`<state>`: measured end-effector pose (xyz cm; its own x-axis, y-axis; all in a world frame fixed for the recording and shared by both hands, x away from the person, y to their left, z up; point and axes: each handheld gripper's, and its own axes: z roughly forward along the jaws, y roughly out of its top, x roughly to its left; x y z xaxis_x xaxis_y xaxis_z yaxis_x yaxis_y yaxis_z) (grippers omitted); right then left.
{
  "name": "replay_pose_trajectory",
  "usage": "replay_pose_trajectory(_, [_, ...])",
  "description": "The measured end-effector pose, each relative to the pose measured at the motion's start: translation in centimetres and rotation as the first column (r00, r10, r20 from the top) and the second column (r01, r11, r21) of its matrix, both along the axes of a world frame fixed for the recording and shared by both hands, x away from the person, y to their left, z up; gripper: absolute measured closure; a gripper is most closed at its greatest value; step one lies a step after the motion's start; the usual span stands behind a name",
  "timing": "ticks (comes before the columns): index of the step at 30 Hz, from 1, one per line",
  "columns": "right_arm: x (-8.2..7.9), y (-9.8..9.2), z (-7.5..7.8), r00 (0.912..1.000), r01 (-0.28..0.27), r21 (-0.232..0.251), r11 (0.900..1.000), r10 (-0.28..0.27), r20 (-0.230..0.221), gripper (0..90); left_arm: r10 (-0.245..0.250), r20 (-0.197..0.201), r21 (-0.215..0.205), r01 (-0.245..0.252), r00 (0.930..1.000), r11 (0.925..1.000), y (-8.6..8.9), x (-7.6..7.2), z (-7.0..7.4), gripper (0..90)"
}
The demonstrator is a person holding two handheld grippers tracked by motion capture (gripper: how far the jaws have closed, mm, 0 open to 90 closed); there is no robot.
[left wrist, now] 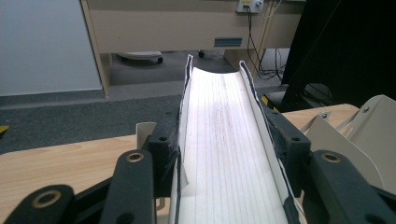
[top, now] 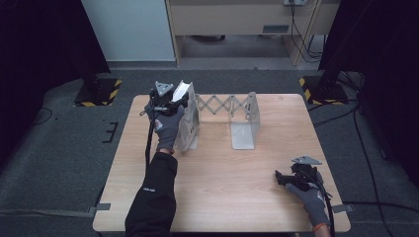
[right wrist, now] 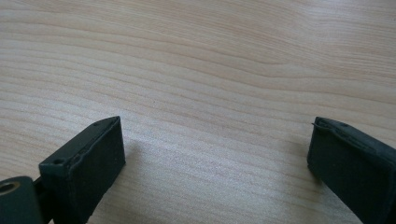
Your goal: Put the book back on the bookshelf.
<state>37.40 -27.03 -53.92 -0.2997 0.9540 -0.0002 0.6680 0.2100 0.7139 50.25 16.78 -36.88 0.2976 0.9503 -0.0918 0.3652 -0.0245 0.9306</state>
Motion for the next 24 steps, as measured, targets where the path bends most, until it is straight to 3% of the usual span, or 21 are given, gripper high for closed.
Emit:
replay_pose_trajectory(12, [0.0, 0.0, 0.0, 1.0, -0.002, 0.001, 1.0, 0.002, -0.001, 4.4, 0.023, -0.006, 0.011, -0.023, 0.9997, 0.9997, -0.9, 0.9, -1.7, 52.1])
replay_pose_trajectory(19, [0.0, 0.0, 0.0, 1.0, -0.003, 0.002, 1.0, 0.003, -0.002, 4.3, 0.028, 0.013, 0.033, -0.028, 0.9995, 0.9991, -1.7, 0.8, -2.3, 51.5])
replay_pose_trajectory(24, [0.0, 0.0, 0.0, 1.0, -0.003, 0.001, 1.0, 0.003, -0.002, 4.3, 0.0, 0.033, -0.008, 0.001, 0.9995, 1.0, -1.7, 0.3, -2.5, 46.5])
